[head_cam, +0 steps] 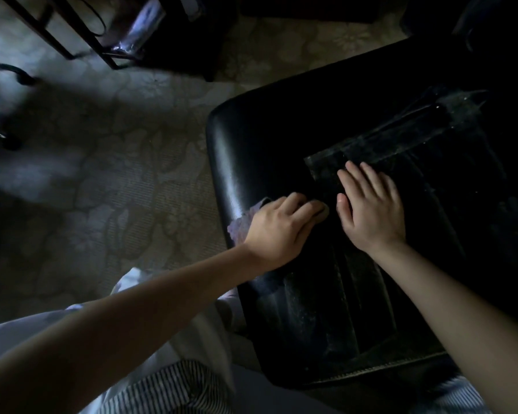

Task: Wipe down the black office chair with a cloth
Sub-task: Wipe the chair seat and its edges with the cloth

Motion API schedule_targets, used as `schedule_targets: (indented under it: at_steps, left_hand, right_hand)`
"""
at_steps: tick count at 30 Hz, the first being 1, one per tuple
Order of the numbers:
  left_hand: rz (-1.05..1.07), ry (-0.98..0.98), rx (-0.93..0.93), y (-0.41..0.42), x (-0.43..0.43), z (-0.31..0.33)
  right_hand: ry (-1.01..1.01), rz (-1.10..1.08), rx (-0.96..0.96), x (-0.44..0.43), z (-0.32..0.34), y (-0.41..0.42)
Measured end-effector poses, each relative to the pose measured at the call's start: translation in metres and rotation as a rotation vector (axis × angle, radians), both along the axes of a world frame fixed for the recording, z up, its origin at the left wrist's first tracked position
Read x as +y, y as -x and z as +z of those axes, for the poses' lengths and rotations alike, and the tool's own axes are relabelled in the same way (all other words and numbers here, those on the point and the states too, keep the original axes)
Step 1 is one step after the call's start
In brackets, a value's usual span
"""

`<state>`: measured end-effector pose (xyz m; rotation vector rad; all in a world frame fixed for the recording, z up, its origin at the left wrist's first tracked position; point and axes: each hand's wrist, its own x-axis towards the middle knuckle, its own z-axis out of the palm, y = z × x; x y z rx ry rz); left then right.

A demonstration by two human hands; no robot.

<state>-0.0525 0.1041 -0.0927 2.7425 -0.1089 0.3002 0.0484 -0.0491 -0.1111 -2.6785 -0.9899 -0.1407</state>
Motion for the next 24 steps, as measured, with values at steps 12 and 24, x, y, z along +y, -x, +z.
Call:
schedule_targets:
  at_steps: [12, 24]
  left_hand:
    - [0.137, 0.349, 0.015, -0.034, 0.045, 0.034]
    - [0.437, -0.074, -0.022, -0.108, 0.058, 0.0]
  right_hand:
    - [-0.057, 0.142, -0.008, -0.014, -0.002, -0.009]
    - [-0.053, 0.131, 0.012, -0.015, -0.005, -0.007]
